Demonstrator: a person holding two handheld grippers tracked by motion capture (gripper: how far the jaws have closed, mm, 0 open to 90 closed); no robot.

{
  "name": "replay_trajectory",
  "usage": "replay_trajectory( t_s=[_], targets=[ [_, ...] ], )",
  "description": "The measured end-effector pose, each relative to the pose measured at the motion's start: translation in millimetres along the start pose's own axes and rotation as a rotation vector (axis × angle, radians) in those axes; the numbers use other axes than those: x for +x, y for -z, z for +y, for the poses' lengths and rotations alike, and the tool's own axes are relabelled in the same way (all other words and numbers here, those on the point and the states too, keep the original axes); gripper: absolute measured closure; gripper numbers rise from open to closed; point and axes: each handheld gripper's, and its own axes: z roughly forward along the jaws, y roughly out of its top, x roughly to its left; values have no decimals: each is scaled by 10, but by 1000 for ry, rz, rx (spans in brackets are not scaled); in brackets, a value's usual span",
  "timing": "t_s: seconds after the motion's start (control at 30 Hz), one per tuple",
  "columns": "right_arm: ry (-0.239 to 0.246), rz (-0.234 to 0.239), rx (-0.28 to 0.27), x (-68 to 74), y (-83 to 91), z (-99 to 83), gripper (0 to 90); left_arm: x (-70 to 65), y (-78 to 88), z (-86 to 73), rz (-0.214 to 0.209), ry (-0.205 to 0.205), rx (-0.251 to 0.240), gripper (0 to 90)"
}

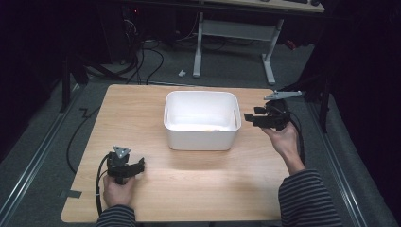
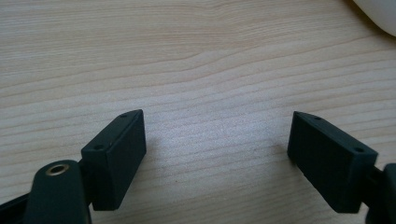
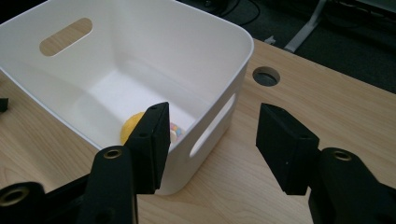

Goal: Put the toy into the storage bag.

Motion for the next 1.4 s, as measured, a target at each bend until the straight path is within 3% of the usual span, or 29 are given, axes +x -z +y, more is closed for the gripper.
replay_trajectory(
  t_s=[0.23, 0.53, 0.87, 1.4],
  targets=[
    [-28, -19, -13, -105, 152, -104, 445, 1, 0, 0, 0, 0, 0, 198],
    [-43, -36, -72, -145, 386, -254, 429, 1, 1, 0, 0, -1, 1, 198],
    [-48, -52, -129, -113, 654, -376, 420, 1, 0, 0, 0, 0, 0, 198],
    [-43, -66, -150, -36, 987, -593, 413, 1, 1, -1, 0, 1, 0, 198]
  ],
)
